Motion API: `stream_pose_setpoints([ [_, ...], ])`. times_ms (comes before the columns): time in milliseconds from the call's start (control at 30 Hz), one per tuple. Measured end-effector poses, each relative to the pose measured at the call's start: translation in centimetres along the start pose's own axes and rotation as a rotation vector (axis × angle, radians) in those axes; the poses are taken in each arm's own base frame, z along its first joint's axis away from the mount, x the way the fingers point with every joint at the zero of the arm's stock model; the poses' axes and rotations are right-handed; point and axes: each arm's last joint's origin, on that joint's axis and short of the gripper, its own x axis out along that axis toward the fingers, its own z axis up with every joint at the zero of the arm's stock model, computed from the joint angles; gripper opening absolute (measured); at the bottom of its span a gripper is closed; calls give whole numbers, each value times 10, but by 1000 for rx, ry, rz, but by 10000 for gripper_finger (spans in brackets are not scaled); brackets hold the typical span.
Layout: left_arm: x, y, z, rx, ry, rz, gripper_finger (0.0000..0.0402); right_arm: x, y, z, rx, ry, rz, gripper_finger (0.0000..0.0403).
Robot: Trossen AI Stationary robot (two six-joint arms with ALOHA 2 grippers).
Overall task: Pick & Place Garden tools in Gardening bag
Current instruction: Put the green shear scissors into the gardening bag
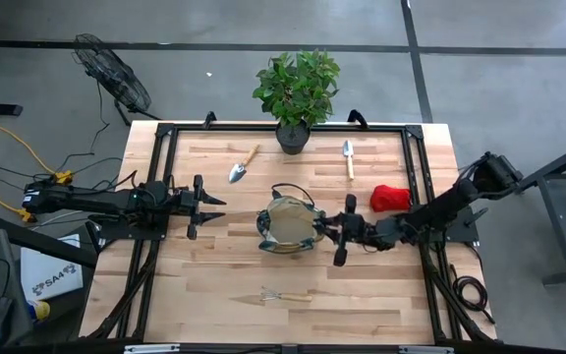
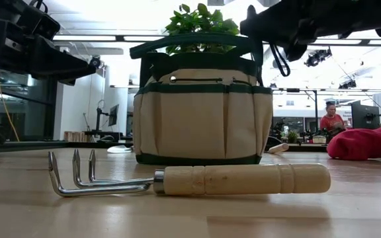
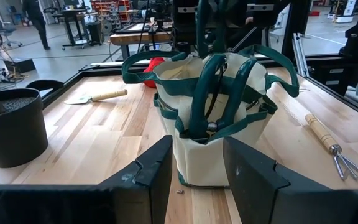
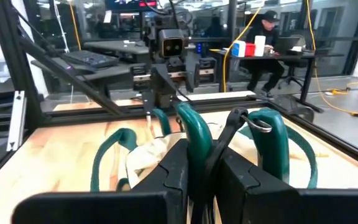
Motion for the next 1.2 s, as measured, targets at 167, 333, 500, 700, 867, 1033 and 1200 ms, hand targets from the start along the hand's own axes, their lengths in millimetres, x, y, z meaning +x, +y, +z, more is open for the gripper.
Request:
stream_pose_setpoints([
  [167,0,0,0,0,1,0,138,4,-6,-2,-19,23,9,38],
  [333,0,0,0,0,0,0,138,7,-9,-3,-45,28,21,38],
  [500,0,0,0,0,1,0,138,9,-12,-3,-71,34,24,38],
  [700,0,0,0,0,1,0,138,9,-14,-6,-91,63,15,51],
  [867,0,0,0,0,1,0,138,9,-14,-6,-84,64,15,51],
  [1033,0,0,0,0,1,0,138,9,-14,-6,-79,61,15,54],
  [1200,0,0,0,0,1,-1,138,9,-14,-4,-65,40,14,72],
])
